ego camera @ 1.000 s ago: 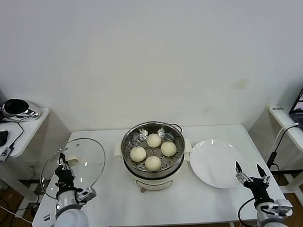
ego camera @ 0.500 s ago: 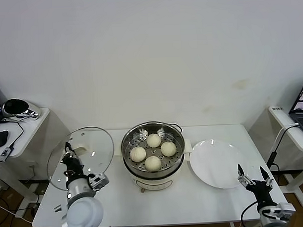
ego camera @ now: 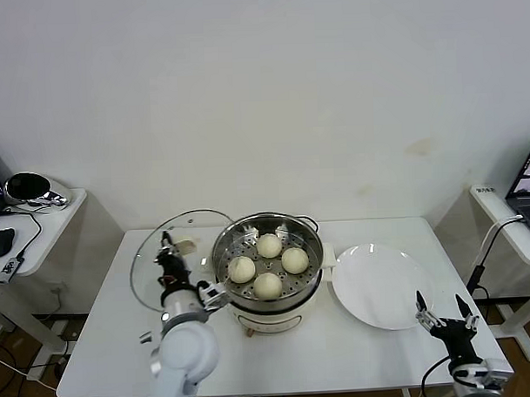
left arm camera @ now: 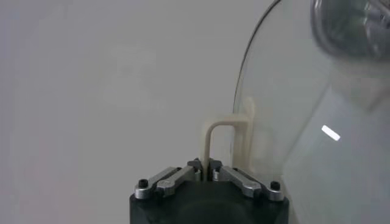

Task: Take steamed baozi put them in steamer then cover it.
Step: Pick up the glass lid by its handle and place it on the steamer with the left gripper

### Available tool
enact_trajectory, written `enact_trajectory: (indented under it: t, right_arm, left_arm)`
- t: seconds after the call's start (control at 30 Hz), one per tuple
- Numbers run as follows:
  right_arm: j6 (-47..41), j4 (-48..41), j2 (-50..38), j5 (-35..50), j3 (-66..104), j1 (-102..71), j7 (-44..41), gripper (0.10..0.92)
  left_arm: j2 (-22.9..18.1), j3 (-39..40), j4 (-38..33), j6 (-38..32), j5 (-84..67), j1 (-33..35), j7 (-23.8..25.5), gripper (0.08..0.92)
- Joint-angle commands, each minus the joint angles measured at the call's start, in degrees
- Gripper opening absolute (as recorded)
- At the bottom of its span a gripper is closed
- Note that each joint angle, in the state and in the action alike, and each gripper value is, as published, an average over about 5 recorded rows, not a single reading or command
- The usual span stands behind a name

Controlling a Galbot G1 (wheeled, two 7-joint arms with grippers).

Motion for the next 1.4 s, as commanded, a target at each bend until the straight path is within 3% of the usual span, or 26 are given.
enact_trajectory:
  t: [0.03, 0.3, 0.6, 0.9, 1.4]
  right_arm:
    - [1.52, -0.71, 1.32, -3.68, -0.48, 0.06, 0.16, 0.823]
    - [2.35, -1.61, 2.40, -5.10, -0.31, 0.47, 0.38, 0.823]
    - [2.16, -2.01, 3.11, -5.77, -0.25, 1.17, 0.54, 0.823]
    - [2.25, -2.68, 3.08, -6.32, -0.76, 0.82, 0.57, 0.823]
    - [1.92, -4.01, 3.24, -6.37, 0.79, 2.15, 0.42, 0.823]
  left_arm:
    - [-5.82, 7.67, 7.52, 2.32, 5.30, -9.15, 3.22, 0.141]
    - [-9.07, 13.98, 11.98, 2.37, 7.07, -12.74, 3.42, 0.141]
    - [-9.19, 21.35, 17.02, 2.35, 7.17, -14.20, 1.83, 0.141]
    - [-9.07, 20.86, 20.02, 2.30, 8.57, -14.14, -0.06, 0.141]
    - [-8.71, 17.50, 17.74, 2.36, 14.78, -10.96, 5.11, 0.141]
